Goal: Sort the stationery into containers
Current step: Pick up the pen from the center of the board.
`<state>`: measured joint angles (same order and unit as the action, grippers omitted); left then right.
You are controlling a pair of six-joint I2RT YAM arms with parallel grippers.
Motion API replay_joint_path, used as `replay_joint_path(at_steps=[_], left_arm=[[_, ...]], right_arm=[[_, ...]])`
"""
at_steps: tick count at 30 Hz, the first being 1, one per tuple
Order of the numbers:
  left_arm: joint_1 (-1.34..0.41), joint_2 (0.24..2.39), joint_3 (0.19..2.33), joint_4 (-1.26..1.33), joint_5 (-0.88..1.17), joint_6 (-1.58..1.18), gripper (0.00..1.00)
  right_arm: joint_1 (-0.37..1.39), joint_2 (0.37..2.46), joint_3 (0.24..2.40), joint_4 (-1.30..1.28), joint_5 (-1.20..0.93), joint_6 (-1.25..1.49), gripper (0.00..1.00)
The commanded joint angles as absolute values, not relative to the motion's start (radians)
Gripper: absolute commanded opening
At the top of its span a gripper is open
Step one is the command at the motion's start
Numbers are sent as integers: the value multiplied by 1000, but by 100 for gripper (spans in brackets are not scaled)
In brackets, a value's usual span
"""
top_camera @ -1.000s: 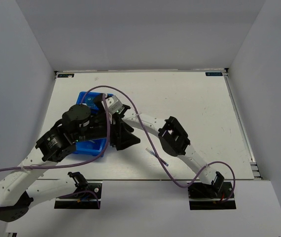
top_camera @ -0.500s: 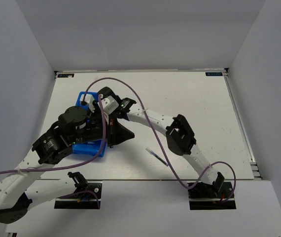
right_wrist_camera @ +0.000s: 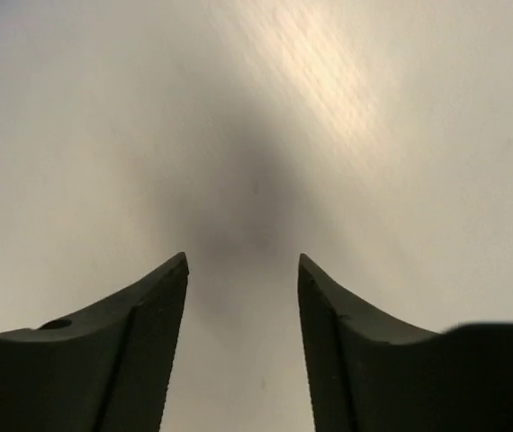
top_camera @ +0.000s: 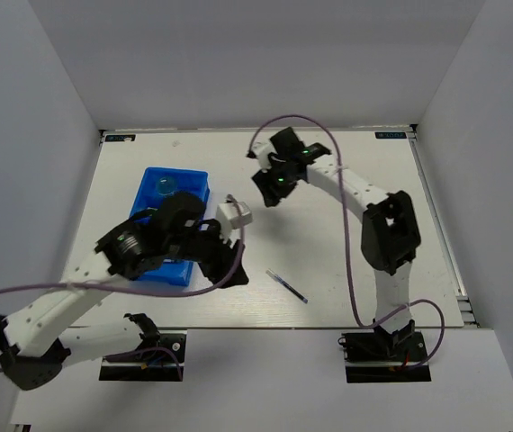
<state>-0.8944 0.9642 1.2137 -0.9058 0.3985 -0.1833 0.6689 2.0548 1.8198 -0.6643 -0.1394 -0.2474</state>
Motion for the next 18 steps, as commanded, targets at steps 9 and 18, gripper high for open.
replay_joint_path(at_steps=[9,18], left_arm=[[-1124,1530,1391,-1074,239,436,72],[-1169,1666,1273,-779,156,627,51]], right_arm=[[307,1464,1206,-839,-604,-479,14],[120,1272,1086,-738,-638,-342,20]])
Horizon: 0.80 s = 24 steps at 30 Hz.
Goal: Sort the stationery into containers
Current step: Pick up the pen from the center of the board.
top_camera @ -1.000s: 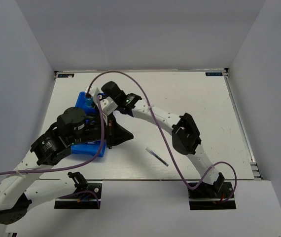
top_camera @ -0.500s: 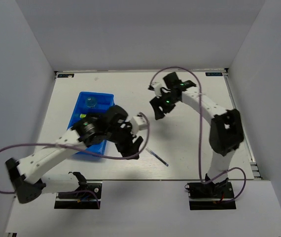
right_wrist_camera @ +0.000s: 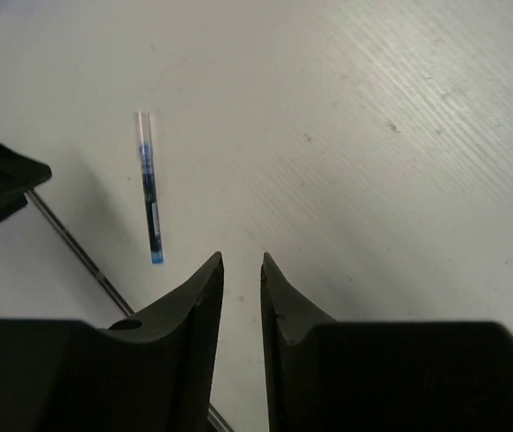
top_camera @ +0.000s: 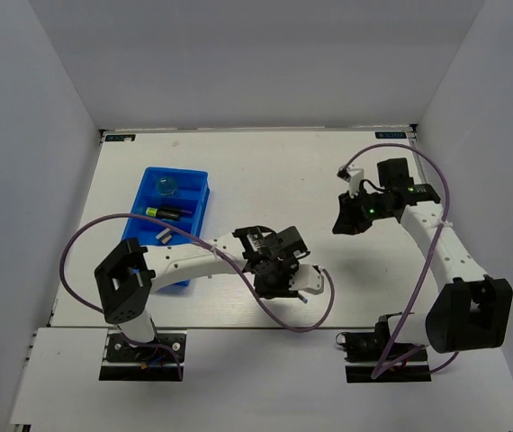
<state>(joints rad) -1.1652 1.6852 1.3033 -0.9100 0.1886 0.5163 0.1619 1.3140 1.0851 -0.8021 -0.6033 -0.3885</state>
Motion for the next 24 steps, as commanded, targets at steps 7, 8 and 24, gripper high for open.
replay_joint_path(at_steps=[7,8,24], left_arm=[[-1169,1732,1227,-618,176,652,55],[-1169,1739,1235,-589,186,656,55],[-1169,1928,1365,-592,218,675,55]], right_arm=[[11,1252,1088,-758,-678,-330,34],[-32,1253,1088,-759,-686,-330,35],[-147,1252,1086,-821,-845,-370,35]])
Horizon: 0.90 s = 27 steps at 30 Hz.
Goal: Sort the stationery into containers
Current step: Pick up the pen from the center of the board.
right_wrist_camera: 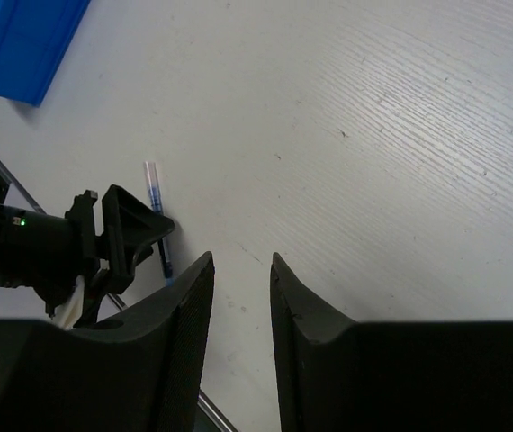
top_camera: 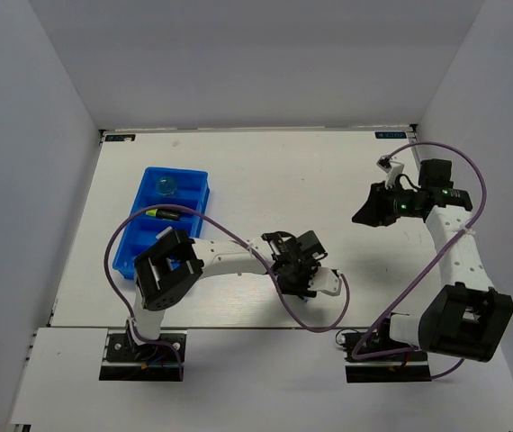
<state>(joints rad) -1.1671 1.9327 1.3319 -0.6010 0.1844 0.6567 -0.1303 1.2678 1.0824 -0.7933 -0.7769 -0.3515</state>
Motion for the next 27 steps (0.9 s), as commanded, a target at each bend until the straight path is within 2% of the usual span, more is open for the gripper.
replay_joint_path(at_steps=[1,10,13,15,19,20,21,23,27], left_arm=[[-1167,1930,1362,-597,215,673,55],[-1172,1950,1307,-588,207,647,45],[-1173,1956,1293,-588,198,638,35],[-1173,1956,1286,-586,186,627,23],[-1175,1916,1237,-563,112,591,13],[-1172,1902,1229,-527,92,542,2],[-1158,1885,1220,-520,77,552,0],[-1138,1800,1191,-502,57,497,0],[-1072,1608,1160,-499,20,483,0]], right_arm=[[-152,1247,1088,-824,-847,-373,35],[-209,1250,1094,-851,-937,-385,35],[-221,1256,1094,-861,-957,-388,35],[-233,1256,1095,-867,-965,-390,35],[-253,1258,1095,-879,-992,-393,37],[-255,1259,1097,-882,-1000,-399,37],[-261,1259,1098,-885,-1000,-402,40],[-270,1267,1100,-900,-997,-408,51],[-281,1279,1100,-907,-993,-422,53]])
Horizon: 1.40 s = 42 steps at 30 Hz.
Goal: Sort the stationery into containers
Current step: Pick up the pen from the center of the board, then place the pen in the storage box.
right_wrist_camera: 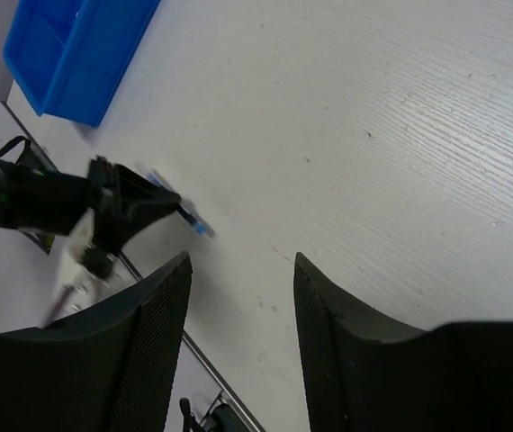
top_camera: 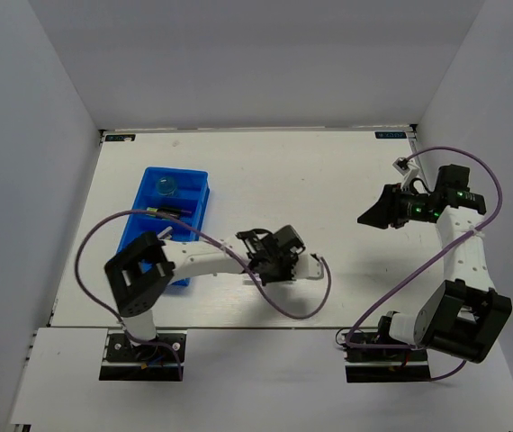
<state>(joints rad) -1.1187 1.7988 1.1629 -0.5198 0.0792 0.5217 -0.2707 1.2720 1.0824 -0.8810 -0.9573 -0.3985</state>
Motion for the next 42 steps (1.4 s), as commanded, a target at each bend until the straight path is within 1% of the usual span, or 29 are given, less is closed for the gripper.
replay_joint_path(at_steps=[1,3,5,6,7,8,10,11,13,14,16,17,19,20,22,23,28,31,34,38,40,42], left_arm=[[-1051,1580,1160,-512,-18,504,0],[-1029,1489,1169,-573,-50,535,0],[-967,1456,1204,-624,-73,549,0],[-897,1407,1209,-694,-75,552,0],[-896,1391,1206,-712,-75,549,0],[-849,1352,1200,-719,-83,549,0],[-780,1287,1128,-730,-77,596,0],[-723,1237,1073,-703,-84,632,0],[-681,1147,958,-651,-94,664,0],[-604,1129,937,-629,-83,678,0],[-545,1074,876,-618,-17,686,0],[-469,1066,861,-606,-9,693,0],[-416,1043,844,-618,23,698,0],[-338,1040,841,-642,38,712,0],[-304,1032,821,-643,60,722,0],[-248,1025,819,-641,73,738,0],[-155,1031,764,-621,219,761,0],[-104,1026,730,-603,259,762,0],[-51,1016,694,-592,382,788,0],[-37,1020,658,-565,411,810,0],[-25,1035,643,-539,443,801,4],[-15,1042,634,-529,465,795,15]], right_arm=[[-282,1279,1098,-905,-996,-422,53],[-287,1282,1097,-908,-1003,-425,53],[-290,1281,1097,-911,-1014,-426,53],[-291,1276,1097,-911,-1019,-428,53],[-291,1275,1097,-911,-1017,-429,53],[-296,1275,1094,-910,-1025,-428,53],[-299,1273,1092,-910,-1029,-428,53],[-302,1276,1094,-911,-1034,-428,53],[-304,1278,1092,-914,-1049,-428,53],[-304,1281,1092,-917,-1058,-426,53],[-307,1282,1097,-920,-1068,-429,53],[-308,1284,1092,-923,-1071,-431,53],[-313,1284,1091,-928,-1080,-433,53],[-314,1284,1092,-930,-1081,-434,53],[-318,1287,1092,-933,-1091,-436,53],[-319,1285,1094,-931,-1092,-437,53],[-325,1299,1092,-939,-1106,-445,53],[-334,1301,1092,-942,-1109,-448,53],[-339,1310,1094,-940,-1112,-449,53],[-341,1322,1095,-956,-1120,-462,53],[-344,1327,1100,-962,-1123,-465,53],[-347,1322,1098,-963,-1124,-466,53]])
